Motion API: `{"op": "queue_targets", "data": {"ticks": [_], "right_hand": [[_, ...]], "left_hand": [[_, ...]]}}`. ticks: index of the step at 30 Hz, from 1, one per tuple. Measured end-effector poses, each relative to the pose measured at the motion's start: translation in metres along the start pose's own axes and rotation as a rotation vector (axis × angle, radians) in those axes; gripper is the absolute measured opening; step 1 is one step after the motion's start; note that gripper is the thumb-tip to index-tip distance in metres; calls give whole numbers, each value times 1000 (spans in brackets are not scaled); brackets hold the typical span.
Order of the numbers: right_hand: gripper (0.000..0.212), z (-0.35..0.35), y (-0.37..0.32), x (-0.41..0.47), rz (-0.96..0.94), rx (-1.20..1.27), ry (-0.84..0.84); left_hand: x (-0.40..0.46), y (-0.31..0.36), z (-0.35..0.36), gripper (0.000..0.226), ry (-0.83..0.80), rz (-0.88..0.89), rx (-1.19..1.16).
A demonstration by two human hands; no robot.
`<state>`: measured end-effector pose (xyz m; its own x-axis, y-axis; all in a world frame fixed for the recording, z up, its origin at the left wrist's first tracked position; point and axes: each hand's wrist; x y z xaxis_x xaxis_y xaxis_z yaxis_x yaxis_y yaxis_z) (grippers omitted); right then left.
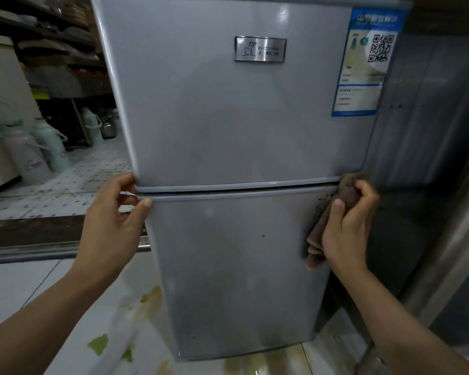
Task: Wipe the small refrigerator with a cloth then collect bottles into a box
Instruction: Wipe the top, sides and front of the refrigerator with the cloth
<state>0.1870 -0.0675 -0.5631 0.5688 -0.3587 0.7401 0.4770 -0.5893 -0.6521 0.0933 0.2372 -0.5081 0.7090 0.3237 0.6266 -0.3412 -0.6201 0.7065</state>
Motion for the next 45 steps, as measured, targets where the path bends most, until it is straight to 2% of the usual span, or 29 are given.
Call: {"op": "queue_targets", "data": {"ticks": [9, 14, 19, 25, 32, 34, 36, 41, 45], "right_hand": [[40, -6, -16, -12, -56, -109, 4], [43, -4, -16, -3, -110, -109, 51], [43, 14, -17, -16, 34, -70, 190], [57, 15, 6, -61, -36, -235, -2], [58, 36, -29, -36, 9, -191, 218], [62, 47, -43, -49, 9, -217, 208], [63, 63, -57, -69, -125, -254, 136], [51, 89, -78, -104, -627, -304, -110], [49, 63, -48, -72, -863, -408, -41]], "left_hand": [[3, -14, -9, 34, 17, -54, -51], [8, -19, -2, 19, 77, -77, -160], [6, -25, 6, 22, 128, -71, -179], [6, -29, 8, 22, 139, -65, -175], [6, -30, 8, 30, 158, -32, -152], [6, -32, 10, 26, 183, -33, -165], [7, -34, 11, 23, 186, -25, -165], [9, -38, 10, 21, 173, 2, -171], [10, -38, 7, 18, 149, 25, -198]]}}
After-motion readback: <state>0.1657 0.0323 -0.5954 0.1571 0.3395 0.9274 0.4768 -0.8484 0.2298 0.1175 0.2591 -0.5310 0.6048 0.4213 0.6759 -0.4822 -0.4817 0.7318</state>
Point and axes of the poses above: each hand's wrist, its own x-axis towards the middle knuckle, its own z-axis out of the palm, y = z × x, and after that the axes turned 5 degrees about -x, right-handed
